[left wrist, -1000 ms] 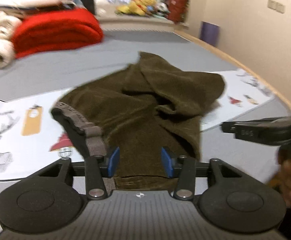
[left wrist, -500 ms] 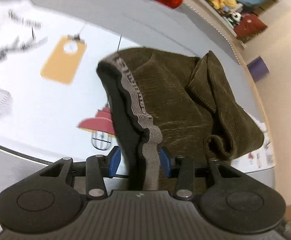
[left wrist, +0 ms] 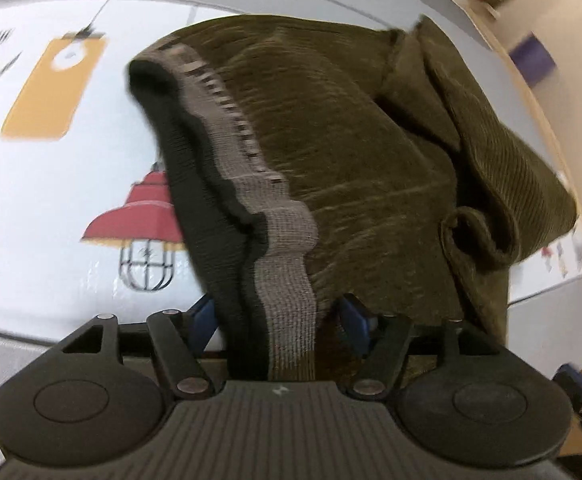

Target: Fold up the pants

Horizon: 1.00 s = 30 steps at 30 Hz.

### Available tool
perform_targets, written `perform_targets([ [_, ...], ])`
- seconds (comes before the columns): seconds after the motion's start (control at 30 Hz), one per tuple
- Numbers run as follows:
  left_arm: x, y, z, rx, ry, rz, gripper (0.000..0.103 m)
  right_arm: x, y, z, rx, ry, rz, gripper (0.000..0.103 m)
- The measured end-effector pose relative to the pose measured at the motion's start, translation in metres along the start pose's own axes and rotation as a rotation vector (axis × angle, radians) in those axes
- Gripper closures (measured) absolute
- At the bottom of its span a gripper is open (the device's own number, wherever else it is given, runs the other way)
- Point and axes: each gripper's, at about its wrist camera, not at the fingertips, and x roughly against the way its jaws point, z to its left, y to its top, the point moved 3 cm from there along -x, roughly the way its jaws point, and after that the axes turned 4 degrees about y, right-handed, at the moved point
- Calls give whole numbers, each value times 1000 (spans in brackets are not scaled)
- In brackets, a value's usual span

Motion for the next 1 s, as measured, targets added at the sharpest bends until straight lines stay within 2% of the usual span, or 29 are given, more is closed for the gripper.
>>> perform_targets([
  [0.07,-3,-4,-9,-65,43,-25,35,-1,-2,2,7,-5,4,73],
  [0.1,-3,-7,-14,-97,65,-38,46,-1,-3,3,11,-9,6,73],
  [0.13,-2,-8,-17,-139,84,-54,53,-2,-3,4,12,-12,7,73],
  [0.17,0,-8,-19,-165,80,-66,64,-1,-4,4,12,-15,7,73],
  [0.2,4,-9,-19,-177,73,-81,71,-1,-4,5,11,-19,6,73],
  [0.3,21,-9,-17,-206,58,-148,76,-1,-4,4,2,-34,1,73],
  [0.47,52,-7,6,-202,89,-236,79,3,-4,8,-16,-55,-30,73],
  [0.6,73,-8,53,-132,130,-241,81,21,0,16,10,-43,-91,73],
  [0.73,92,-15,107,-78,224,-241,81,51,15,16,87,-11,-178,73],
  [0.83,101,-20,147,13,255,-228,80,64,32,6,140,-19,-212,73],
  [0.93,104,-26,164,49,289,-201,76,67,44,-5,206,-51,-238,73],
  [0.97,104,-27,165,57,307,-194,70,64,47,-12,217,-63,-241,73],
  [1.0,106,-28,165,68,337,-193,68,60,49,-18,210,-74,-238,73],
])
